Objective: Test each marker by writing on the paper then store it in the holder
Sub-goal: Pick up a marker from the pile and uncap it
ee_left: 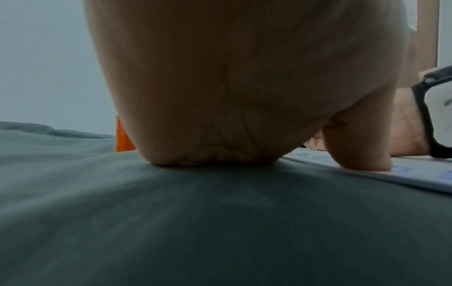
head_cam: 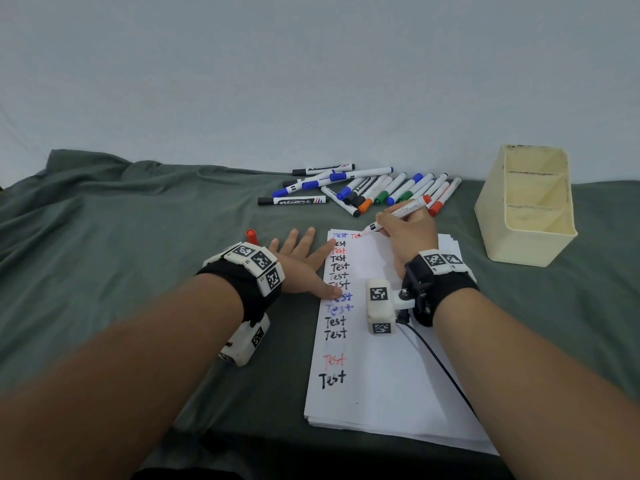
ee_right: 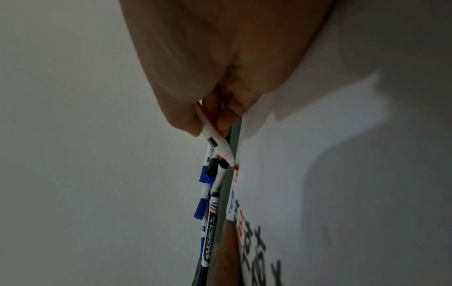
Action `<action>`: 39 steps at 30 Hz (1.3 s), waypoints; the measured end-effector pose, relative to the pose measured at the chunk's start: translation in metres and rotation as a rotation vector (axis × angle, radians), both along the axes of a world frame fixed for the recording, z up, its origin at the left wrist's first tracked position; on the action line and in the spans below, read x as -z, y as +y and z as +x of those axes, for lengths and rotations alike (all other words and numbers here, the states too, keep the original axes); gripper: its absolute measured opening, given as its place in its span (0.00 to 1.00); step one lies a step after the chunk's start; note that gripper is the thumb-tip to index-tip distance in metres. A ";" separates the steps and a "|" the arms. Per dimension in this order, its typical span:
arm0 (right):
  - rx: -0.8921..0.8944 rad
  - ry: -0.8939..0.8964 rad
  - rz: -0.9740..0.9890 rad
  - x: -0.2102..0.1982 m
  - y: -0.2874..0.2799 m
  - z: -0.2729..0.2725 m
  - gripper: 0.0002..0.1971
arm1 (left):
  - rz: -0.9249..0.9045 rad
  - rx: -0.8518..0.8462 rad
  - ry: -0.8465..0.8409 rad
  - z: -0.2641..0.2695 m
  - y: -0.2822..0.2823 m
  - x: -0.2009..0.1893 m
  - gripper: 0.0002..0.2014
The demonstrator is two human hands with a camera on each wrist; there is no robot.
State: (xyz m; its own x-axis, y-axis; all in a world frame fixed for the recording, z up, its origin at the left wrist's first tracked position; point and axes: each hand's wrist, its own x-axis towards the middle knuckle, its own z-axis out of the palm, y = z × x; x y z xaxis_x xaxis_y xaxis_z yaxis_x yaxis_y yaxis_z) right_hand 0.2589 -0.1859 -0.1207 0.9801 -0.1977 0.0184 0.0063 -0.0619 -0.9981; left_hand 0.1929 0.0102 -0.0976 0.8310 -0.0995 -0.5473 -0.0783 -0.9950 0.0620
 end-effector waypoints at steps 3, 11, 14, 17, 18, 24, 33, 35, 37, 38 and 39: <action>0.014 0.008 0.009 0.000 0.000 0.001 0.07 | -0.008 -0.001 0.002 0.001 0.001 0.001 0.55; 0.039 -0.012 0.002 0.002 -0.002 0.001 0.07 | -0.014 -0.002 0.000 0.001 0.001 0.000 0.55; 0.028 -0.003 -0.011 0.002 -0.002 0.002 0.06 | -0.015 -0.001 0.000 0.000 0.000 -0.002 0.55; 0.023 0.004 -0.018 0.001 -0.002 0.002 0.06 | -0.016 -0.001 -0.003 -0.001 -0.001 -0.002 0.55; 0.024 0.002 -0.012 0.001 -0.002 0.002 0.06 | -0.016 -0.001 -0.004 0.000 -0.001 -0.001 0.55; 0.036 -0.015 0.010 0.004 -0.002 0.002 0.06 | -0.017 0.001 -0.013 0.003 0.003 0.005 0.56; -0.013 -0.014 0.530 -0.005 -0.016 -0.014 0.09 | -0.030 -0.008 -0.022 0.008 0.006 0.011 0.57; -0.101 0.003 0.553 -0.009 -0.021 -0.024 0.08 | -0.031 -0.007 -0.027 0.009 0.007 0.012 0.57; -0.165 0.033 0.562 -0.012 -0.028 -0.035 0.06 | -0.037 -0.006 -0.034 0.008 0.007 0.012 0.56; -0.196 0.051 0.573 -0.012 -0.031 -0.040 0.06 | -0.040 -0.006 -0.037 0.008 0.007 0.012 0.56; -0.223 0.068 0.591 -0.011 -0.034 -0.044 0.06 | -0.041 -0.005 -0.039 0.008 0.007 0.012 0.56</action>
